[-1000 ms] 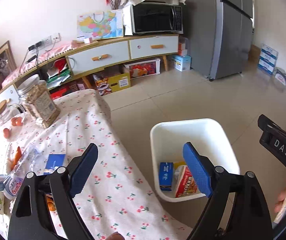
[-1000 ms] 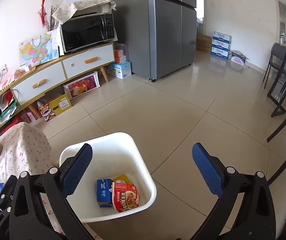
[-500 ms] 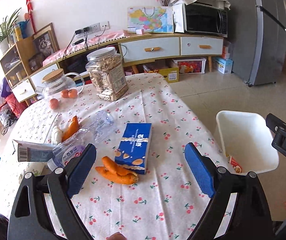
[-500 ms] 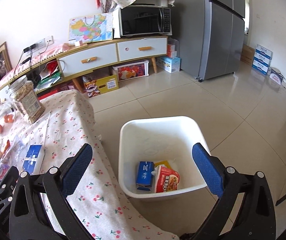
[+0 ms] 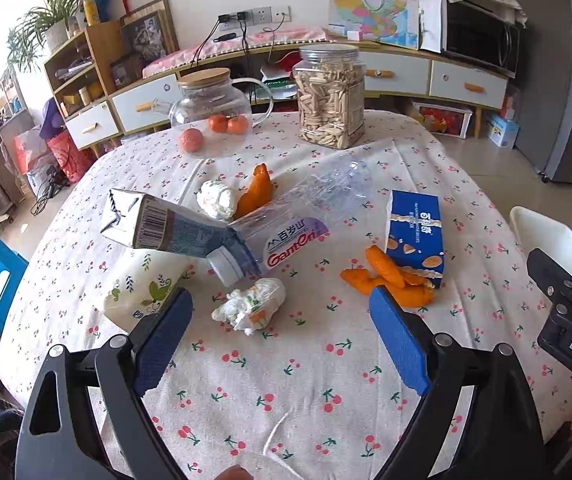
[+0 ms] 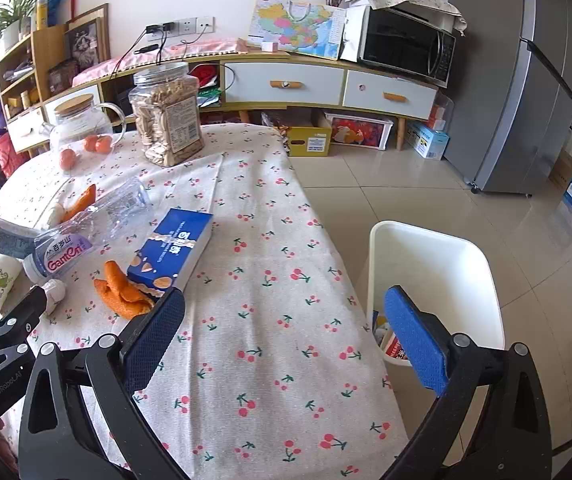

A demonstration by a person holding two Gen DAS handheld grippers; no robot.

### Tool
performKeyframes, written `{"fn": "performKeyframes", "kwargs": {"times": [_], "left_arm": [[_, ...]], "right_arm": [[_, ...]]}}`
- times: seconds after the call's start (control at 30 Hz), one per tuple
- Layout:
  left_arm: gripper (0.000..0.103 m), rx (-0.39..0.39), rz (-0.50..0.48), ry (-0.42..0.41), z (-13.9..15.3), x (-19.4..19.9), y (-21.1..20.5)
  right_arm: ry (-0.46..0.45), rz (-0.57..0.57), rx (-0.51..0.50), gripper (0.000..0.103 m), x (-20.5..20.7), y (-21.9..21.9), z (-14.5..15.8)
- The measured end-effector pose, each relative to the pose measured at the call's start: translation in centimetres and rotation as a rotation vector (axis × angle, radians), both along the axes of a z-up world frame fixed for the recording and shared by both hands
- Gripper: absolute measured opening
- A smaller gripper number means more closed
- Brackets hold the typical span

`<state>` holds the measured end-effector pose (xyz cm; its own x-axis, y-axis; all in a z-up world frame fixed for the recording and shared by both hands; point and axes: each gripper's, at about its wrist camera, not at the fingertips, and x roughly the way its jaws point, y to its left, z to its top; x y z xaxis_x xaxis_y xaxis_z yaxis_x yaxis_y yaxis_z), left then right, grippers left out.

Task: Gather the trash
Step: 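Move both grippers back over the table toward the remaining trash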

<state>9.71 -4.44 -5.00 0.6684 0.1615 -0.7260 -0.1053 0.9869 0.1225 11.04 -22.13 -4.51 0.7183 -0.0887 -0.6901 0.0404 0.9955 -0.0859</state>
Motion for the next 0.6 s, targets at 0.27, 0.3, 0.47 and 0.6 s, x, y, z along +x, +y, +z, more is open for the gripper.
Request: {"fn": "performKeyframes", "kwargs": {"times": [0.27, 0.3, 0.47, 0.6], "left_arm": [[0.088, 0.015, 0.067, 0.001, 0.2, 0.2, 4.6], [0.088, 0.013, 0.07, -0.002, 0.2, 0.5, 5.0], [0.088, 0.006, 0.078, -0.016, 0.1, 2.9, 6.1], [0.088, -0.014, 0.094, -0.023, 0.2, 5.2, 6.5]], "right_arm": [[-0.014, 0.055, -0.018, 0.096, 0.5, 2.4, 0.2], [-0.013, 0.058, -0.025, 0.096, 0.5, 2.5, 0.1], [-0.011, 0.052, -0.051, 0.096, 0.7, 2.4, -0.5], [0.009, 0.032, -0.045, 0.096, 1.1, 1.7, -0.9]]}}
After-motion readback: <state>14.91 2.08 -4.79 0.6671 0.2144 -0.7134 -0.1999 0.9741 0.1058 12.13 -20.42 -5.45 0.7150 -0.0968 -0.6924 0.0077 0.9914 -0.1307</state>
